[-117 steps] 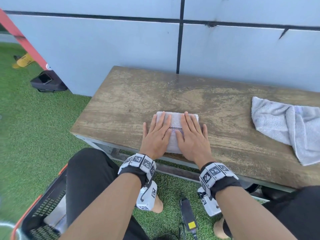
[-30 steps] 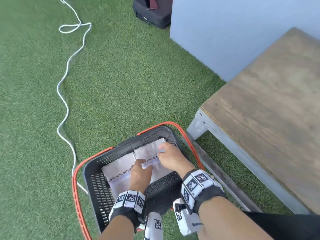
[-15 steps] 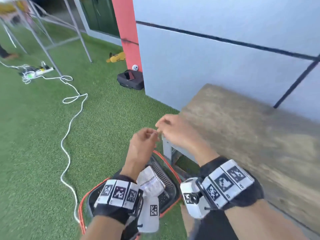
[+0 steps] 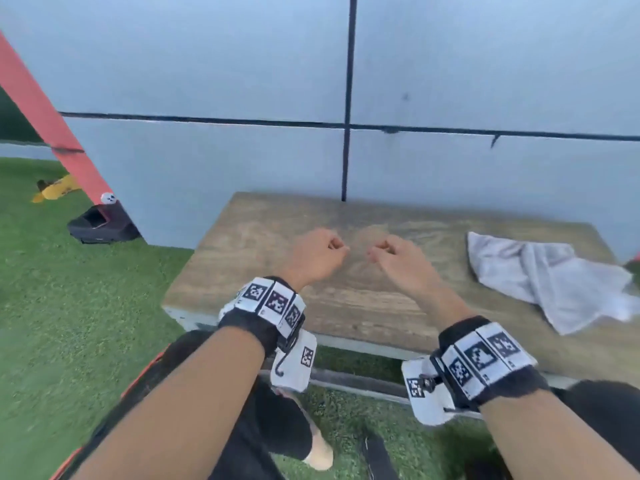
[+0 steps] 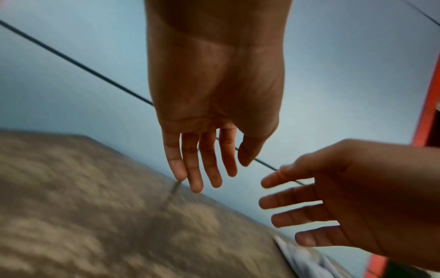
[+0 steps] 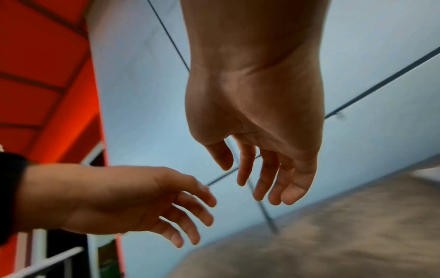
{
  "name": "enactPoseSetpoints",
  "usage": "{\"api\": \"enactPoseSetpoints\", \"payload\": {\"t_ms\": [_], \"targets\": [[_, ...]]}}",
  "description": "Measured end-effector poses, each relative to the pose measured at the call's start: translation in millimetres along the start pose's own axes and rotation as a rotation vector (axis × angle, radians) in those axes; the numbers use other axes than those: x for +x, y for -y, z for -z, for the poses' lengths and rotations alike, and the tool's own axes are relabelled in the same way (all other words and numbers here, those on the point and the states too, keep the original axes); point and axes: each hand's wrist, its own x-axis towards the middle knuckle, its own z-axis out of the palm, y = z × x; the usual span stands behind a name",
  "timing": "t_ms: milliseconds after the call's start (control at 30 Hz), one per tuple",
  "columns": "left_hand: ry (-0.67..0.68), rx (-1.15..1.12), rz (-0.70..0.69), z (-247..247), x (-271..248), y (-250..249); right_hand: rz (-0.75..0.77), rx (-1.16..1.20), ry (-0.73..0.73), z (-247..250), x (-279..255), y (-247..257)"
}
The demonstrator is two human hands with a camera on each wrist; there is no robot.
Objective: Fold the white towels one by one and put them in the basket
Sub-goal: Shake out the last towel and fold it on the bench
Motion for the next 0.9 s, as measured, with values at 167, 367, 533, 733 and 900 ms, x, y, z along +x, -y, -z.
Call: {"api": "enactPoseSetpoints", "payload": {"t_ms": [167,367,533,733,900], "targets": [[0.244,0.034,-0.105,-74.8,13.1,-49.8,-0.282,-0.091,-0.034,62.9,-10.0,-91.9],[0.407,0.068,-0.185,-134.4,31.3,-85.1,-0.491,-0.351,-0.171,120.9,-22.4,-162.6],[0.463,0.073,-0.215,-168.1,47.5,-104.8,-0.598,-0.476,-0.241,148.8,-27.2,-207.9],[0.454,0.021,-0.237,-202.9,53.3,-129.7,-0.444,-0.445,-0.320,141.1,-23.8,-221.1],[0.472,-0.431,0.089,-209.9,53.4,-145.6,-0.029,0.102,-0.139,124.4,-25.5,-180.2]]}}
